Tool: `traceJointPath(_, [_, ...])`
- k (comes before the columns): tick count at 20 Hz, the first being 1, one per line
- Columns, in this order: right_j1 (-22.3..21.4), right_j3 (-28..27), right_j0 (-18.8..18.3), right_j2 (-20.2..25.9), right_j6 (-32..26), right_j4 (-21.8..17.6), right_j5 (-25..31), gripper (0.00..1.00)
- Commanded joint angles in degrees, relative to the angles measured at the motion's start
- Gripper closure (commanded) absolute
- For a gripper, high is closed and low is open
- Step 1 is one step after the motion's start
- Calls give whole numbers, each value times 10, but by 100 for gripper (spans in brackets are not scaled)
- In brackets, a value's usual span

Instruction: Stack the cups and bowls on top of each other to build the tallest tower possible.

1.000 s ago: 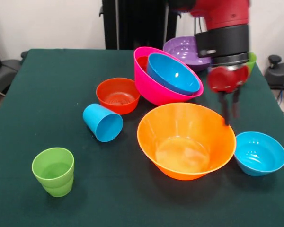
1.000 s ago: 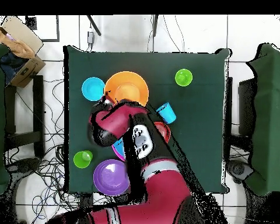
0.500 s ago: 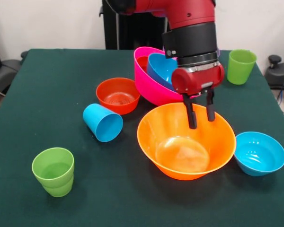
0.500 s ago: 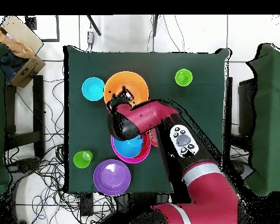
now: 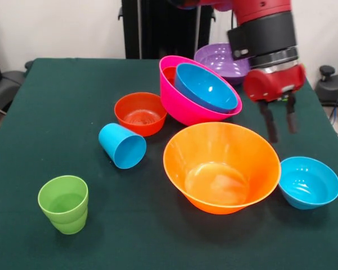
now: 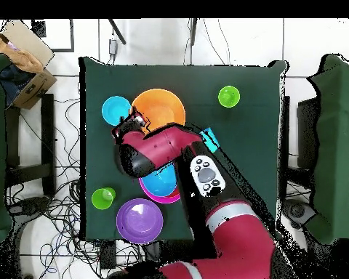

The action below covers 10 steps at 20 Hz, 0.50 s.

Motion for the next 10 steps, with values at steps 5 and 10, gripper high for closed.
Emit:
traceJointPath(5, [7, 80, -107, 160, 97, 83, 25, 0])
traceJointPath(10, [11, 79, -112, 161, 52, 80, 46, 0])
